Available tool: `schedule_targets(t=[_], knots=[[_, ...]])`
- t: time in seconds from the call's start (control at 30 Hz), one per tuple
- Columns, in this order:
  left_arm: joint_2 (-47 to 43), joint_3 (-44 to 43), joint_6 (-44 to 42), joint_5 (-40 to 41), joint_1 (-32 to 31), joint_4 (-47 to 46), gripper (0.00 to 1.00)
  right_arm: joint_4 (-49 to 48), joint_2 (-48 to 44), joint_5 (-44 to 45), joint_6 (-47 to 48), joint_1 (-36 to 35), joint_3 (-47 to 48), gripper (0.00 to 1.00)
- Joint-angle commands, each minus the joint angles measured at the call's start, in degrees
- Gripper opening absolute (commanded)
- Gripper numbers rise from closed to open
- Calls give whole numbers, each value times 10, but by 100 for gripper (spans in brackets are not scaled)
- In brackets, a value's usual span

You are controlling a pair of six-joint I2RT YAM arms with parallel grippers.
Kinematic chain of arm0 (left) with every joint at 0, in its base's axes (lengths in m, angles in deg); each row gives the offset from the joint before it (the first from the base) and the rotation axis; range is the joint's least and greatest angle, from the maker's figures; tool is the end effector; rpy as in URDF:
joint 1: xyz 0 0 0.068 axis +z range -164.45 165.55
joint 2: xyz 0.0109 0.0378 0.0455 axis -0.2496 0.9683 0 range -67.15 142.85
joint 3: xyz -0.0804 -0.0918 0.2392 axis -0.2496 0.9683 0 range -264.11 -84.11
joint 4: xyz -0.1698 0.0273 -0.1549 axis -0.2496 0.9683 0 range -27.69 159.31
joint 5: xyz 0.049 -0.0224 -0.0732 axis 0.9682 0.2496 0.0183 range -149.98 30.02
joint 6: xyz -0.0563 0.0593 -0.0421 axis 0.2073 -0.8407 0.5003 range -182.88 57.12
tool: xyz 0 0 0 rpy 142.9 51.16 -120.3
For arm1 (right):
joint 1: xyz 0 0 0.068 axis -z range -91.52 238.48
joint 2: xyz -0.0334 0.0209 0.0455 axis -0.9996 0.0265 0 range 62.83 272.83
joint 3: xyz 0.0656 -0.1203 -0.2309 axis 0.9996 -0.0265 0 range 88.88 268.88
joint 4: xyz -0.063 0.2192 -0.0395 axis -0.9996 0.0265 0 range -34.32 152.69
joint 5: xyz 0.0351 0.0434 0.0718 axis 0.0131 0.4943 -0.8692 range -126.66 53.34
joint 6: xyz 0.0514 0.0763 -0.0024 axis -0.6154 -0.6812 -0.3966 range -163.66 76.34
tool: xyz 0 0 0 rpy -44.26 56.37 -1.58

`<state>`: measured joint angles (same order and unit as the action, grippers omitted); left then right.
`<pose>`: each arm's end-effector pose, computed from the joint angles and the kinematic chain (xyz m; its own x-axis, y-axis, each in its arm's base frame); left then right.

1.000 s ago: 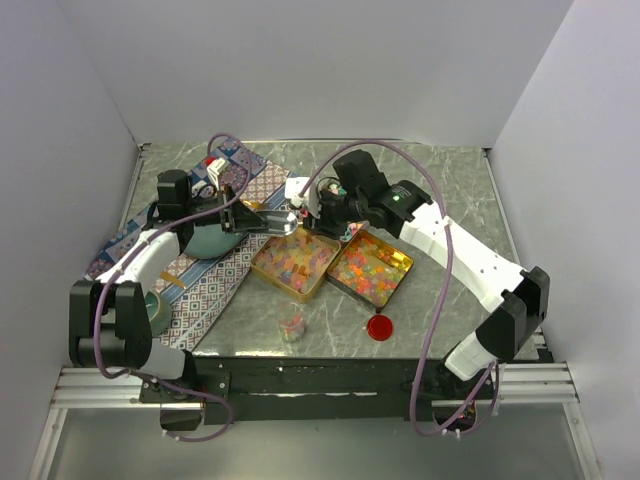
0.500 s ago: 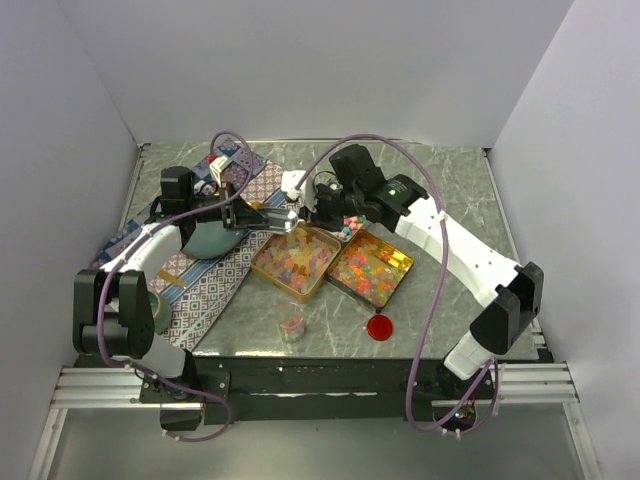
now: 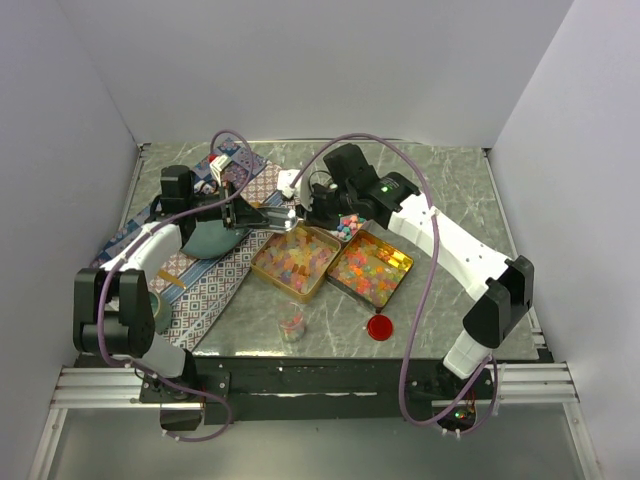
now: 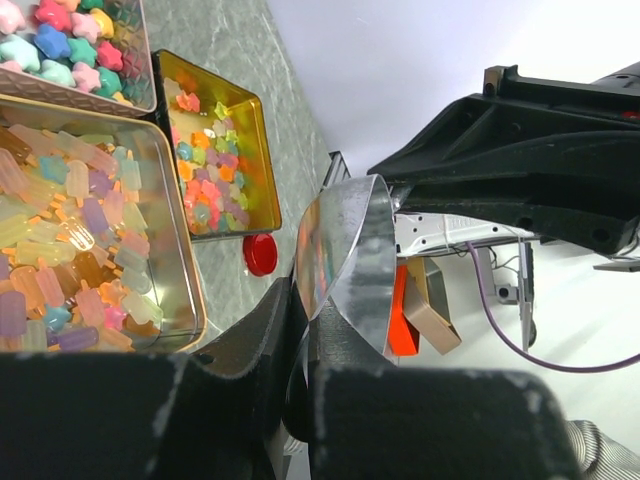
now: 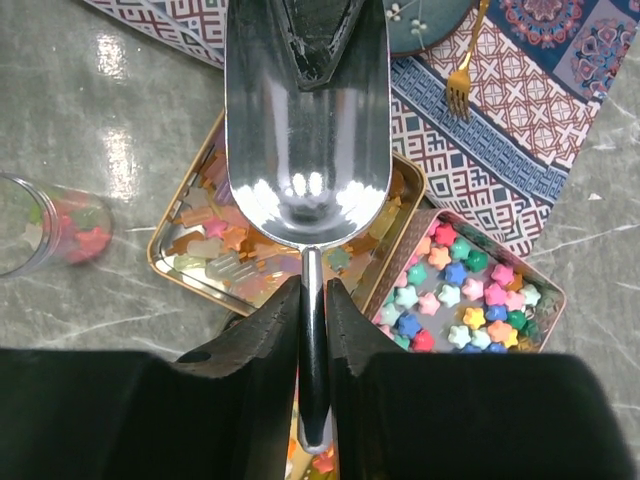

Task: Pack the candies
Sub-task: Adjust the spatula, then scoop the fake candies from the storage box.

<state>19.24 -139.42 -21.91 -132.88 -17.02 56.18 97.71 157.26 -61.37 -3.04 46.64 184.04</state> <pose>0.3020 -0.0926 0.2728 -0.8945 -0.1529 -0.4201 0.3872 0.2049 -0.8990 0.2481 0.2686 0.3366 0.1737 -0.6384 -0.7499 -0.9577 0.0680 -0.2798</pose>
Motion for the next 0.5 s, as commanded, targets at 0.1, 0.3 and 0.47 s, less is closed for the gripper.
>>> schedule_targets(t=[0.1, 0.3, 0.47], knots=[[12, -34, -22, -3, 0, 10, 2, 0, -8, -18, -10, -1, 43, 1], [-10, -114, -152, 123, 23, 182, 76, 147, 8, 13, 111, 4, 61, 0], [-49, -128, -183, 331, 61, 275, 92, 242, 15, 131, 254, 6, 10, 0]])
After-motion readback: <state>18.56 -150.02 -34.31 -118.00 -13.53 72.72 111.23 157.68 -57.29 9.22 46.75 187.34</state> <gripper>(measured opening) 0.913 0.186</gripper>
